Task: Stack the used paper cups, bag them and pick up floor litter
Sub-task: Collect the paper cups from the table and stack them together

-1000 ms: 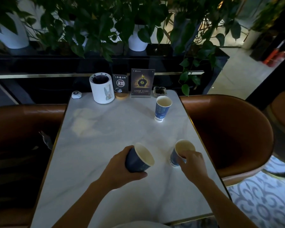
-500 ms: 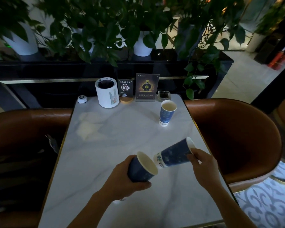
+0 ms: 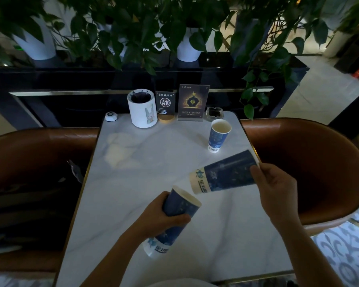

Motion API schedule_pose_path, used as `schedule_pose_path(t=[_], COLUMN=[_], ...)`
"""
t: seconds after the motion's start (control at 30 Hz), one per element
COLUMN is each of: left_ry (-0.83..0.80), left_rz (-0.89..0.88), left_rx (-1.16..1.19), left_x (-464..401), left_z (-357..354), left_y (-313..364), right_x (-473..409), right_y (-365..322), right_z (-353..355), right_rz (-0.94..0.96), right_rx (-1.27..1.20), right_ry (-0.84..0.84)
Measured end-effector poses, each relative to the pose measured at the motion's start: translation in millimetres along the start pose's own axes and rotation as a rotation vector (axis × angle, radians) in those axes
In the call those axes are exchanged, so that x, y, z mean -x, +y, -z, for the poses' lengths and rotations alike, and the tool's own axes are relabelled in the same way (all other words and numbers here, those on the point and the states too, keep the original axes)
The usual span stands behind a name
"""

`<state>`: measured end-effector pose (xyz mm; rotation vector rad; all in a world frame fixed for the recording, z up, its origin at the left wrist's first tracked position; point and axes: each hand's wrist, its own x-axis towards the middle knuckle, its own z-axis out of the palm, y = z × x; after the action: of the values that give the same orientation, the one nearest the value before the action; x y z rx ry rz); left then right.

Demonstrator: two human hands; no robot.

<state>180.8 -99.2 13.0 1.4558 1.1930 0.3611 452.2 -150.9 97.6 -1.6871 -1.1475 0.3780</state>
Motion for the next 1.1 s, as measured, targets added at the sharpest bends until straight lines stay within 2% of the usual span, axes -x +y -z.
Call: schedule_pose_path(t=[0.2,0.43,0.8,1.1], left_ry=[-0.058,-0.088,-0.09,-0.113], left_rz=[-0.012,-0.011,-0.099,-0.1], left_rx=[0.084,0.147,-0.043,-0.061], left_x=[2,8,4,4], left_z=[-4,-9,-11,-16], left_y=[3,5,1,4], right_x=[0,-3,4,15], right_y=[-15,-14,-17,-13], right_z=[-18,-25,-32,-45], right_rz=[0.05,0.012,-0.149,-0.229], right_rx=[0.001,-0.022,-0.033,-0.092], right_ry=[-0.095,-0.169,-0.476,-0.684])
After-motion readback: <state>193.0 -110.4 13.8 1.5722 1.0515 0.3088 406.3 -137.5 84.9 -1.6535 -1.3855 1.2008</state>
